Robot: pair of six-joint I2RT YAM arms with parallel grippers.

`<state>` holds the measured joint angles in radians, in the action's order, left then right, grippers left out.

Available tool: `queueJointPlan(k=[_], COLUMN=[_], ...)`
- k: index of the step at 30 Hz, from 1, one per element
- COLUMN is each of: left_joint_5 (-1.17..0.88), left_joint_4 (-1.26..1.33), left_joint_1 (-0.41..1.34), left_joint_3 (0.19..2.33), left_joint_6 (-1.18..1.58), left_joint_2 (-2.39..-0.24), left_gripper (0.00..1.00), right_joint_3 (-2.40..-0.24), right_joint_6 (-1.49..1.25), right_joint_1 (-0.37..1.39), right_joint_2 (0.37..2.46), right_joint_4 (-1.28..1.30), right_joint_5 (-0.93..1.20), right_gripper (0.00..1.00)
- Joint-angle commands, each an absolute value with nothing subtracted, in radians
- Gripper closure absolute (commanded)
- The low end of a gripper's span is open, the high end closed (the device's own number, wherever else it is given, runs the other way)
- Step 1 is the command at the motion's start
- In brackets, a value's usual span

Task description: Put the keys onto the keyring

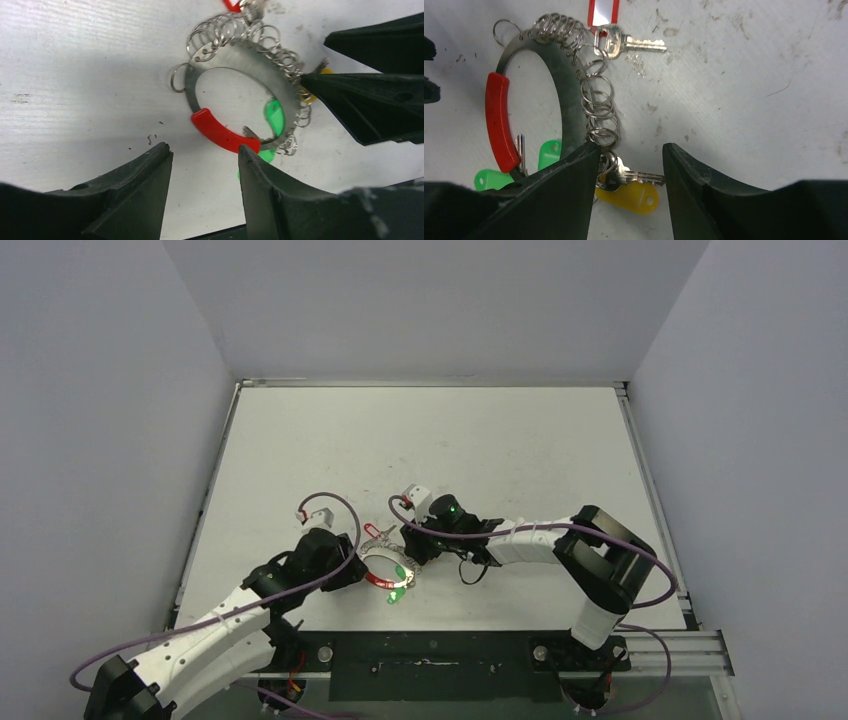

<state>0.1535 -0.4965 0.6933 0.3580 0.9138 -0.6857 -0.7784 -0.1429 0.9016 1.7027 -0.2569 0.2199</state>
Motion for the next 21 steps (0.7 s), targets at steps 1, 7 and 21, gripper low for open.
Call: queueJointPlan(k=[1, 7, 21], left_joint_5=[0.089, 0.022, -0.098], left_joint_4=[-0.375, -0.211, -0.084], left_joint_1=[0.670, 0.642, 0.600], left_joint_3=[0.364, 0.364, 0.483], left_joint_6=[0.926, 0.866, 0.667], left_joint_2=[-0.816, -0.994, -1.201], left_gripper=[0.53, 0.66, 0.75], right_joint_3=[-0.805, -0.753, -0.561], right_joint_6=[-0.176, -0.208, -0.661], right_joint_1=[0.896, 0.894, 0.899], right_joint_2=[1.705, 1.692, 1.643], right_joint_4=[-0.213, -0.197, -0.767], right_joint_5=[0.299, 0.418, 0.649], right_gripper=[0.51, 0.64, 0.70])
